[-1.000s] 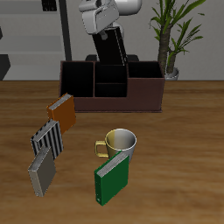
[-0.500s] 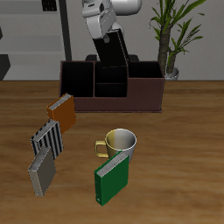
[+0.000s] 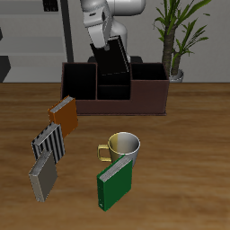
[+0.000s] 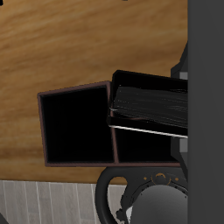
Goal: Place the black book into the back desk caddy's front compartment
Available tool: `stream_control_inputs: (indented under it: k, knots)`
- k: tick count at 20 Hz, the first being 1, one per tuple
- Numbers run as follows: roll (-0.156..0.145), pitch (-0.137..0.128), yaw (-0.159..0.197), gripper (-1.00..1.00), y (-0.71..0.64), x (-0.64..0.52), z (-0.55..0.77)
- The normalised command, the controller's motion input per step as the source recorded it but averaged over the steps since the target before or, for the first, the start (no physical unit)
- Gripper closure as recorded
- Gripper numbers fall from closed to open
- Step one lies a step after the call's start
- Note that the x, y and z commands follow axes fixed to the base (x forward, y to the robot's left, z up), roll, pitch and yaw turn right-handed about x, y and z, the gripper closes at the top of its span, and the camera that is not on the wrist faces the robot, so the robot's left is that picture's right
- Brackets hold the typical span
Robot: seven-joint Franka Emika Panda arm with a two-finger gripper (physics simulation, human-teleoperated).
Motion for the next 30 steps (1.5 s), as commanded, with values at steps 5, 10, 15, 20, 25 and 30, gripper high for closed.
stream_control_inputs:
  k: [5, 10, 15, 20, 25, 30]
  knots:
    - [0.01, 0.032, 0.137, 1.0, -0.03, 0.05, -0.08]
    - [0.004, -0.052, 0.181, 1.0, -0.15, 0.18, 0.06]
    - [0.0, 0.002, 0.053, 1.0, 0.02, 0.09, 0.0]
    - [0.011, -0.025, 0.042, 1.0, 0.04, 0.06, 0.05]
    - [-0.001, 0.019, -0.023, 1.0, 0.03, 0.01, -0.04]
    - [0.014, 0.022, -0.017, 1.0, 0.08, -0.02, -0.08]
